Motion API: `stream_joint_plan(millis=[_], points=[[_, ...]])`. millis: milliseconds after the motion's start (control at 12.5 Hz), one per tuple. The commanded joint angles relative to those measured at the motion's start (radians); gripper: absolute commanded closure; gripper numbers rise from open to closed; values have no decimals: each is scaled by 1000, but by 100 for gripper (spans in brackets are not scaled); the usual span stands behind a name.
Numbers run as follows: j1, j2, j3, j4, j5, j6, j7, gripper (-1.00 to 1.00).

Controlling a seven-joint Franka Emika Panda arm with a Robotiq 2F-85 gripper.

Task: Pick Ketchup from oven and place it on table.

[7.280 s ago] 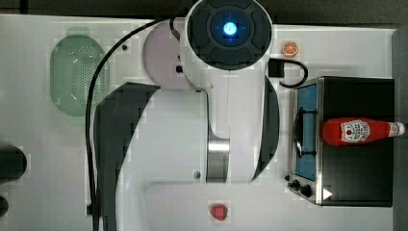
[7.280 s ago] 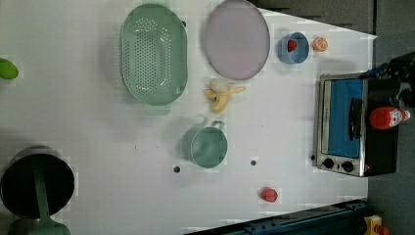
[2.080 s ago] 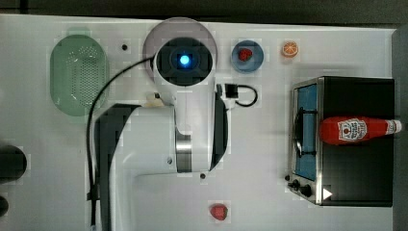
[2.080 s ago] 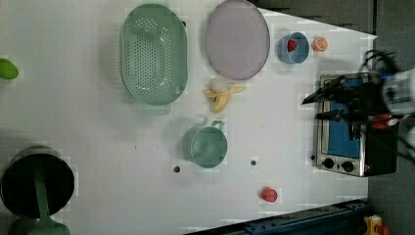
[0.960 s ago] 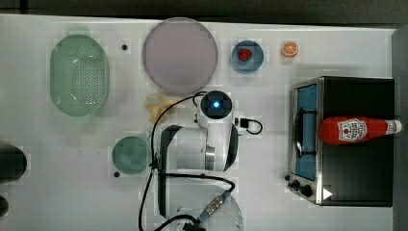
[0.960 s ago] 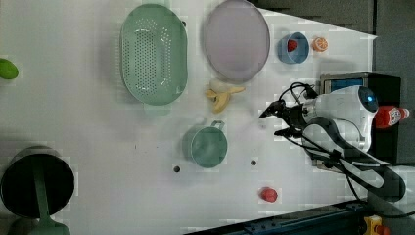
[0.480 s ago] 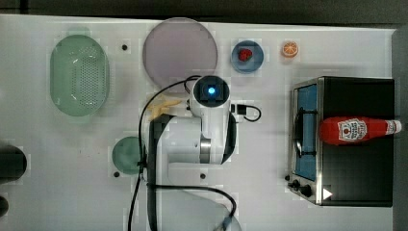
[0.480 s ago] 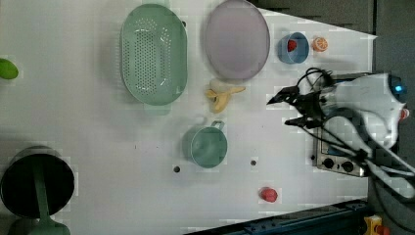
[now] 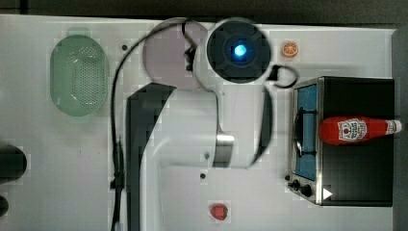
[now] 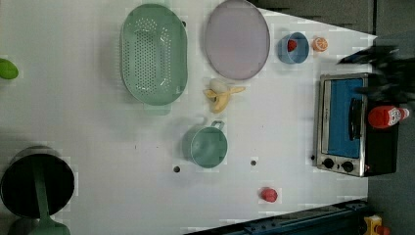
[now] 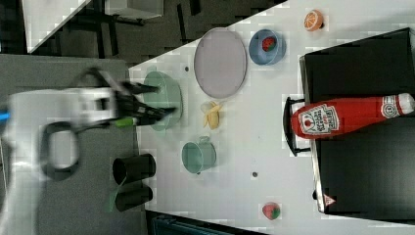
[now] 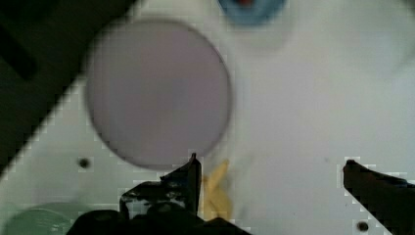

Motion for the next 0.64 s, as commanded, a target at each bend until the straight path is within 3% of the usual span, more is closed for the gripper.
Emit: stream_joint_plan(millis=[80,640], points=[[12,-1,-18,90,4,-114,-2,-100],[7,-3,-38,278,4,-445,-2,-100]])
